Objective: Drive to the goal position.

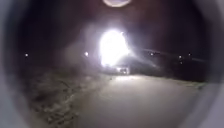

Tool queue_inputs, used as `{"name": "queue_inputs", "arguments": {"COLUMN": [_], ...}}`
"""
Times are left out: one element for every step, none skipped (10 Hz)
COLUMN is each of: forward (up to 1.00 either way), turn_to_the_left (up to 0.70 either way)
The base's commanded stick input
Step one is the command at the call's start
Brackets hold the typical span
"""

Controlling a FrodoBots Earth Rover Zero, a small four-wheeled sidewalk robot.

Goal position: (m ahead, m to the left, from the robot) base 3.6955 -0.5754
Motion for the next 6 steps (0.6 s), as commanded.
{"name": "queue_inputs", "arguments": {"forward": [0.85,0.85,0.85,0.85,0.85,0.85], "turn_to_the_left": [-0.02,0.00,0.00,0.00,0.00,0.00]}}
